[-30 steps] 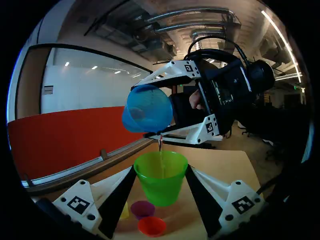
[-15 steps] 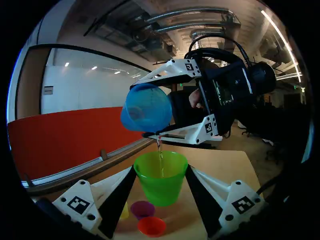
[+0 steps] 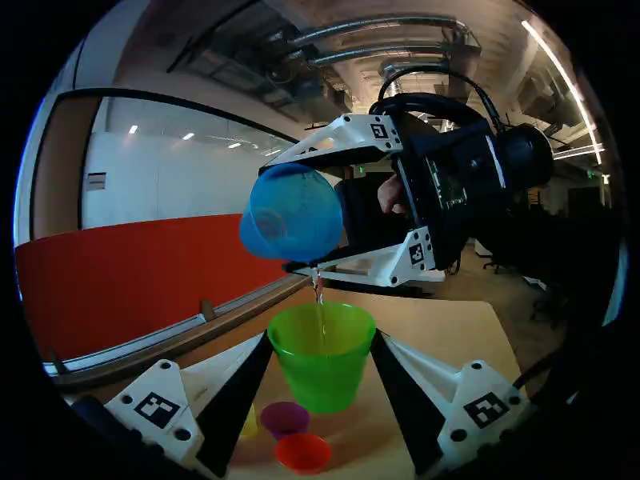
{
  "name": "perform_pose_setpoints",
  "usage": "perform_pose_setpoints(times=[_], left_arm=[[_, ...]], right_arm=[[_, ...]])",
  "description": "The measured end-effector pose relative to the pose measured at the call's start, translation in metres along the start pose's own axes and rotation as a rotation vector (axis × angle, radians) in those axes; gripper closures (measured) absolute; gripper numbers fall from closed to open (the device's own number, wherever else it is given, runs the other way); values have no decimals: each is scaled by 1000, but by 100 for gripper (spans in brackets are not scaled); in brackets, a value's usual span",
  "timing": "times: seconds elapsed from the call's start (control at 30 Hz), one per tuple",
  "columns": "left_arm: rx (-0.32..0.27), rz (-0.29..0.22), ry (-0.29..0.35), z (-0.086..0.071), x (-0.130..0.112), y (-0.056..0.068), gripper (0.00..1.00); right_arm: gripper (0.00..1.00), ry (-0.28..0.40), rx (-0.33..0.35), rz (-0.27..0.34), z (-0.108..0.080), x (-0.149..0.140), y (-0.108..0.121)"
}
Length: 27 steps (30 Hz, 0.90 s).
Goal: Pour water
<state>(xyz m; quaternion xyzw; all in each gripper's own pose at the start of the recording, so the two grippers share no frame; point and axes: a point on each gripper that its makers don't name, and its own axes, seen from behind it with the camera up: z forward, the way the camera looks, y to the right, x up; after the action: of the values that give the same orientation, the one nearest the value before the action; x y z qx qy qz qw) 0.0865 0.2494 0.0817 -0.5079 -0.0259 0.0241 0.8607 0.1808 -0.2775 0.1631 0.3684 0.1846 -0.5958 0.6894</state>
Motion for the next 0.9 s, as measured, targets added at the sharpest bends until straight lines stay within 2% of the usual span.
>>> perform_pose_setpoints(times=[0.9], left_arm=[[3, 2, 4, 0, 3, 0, 13]], right_arm=[[9, -8, -9, -52, -1, -1, 3]])
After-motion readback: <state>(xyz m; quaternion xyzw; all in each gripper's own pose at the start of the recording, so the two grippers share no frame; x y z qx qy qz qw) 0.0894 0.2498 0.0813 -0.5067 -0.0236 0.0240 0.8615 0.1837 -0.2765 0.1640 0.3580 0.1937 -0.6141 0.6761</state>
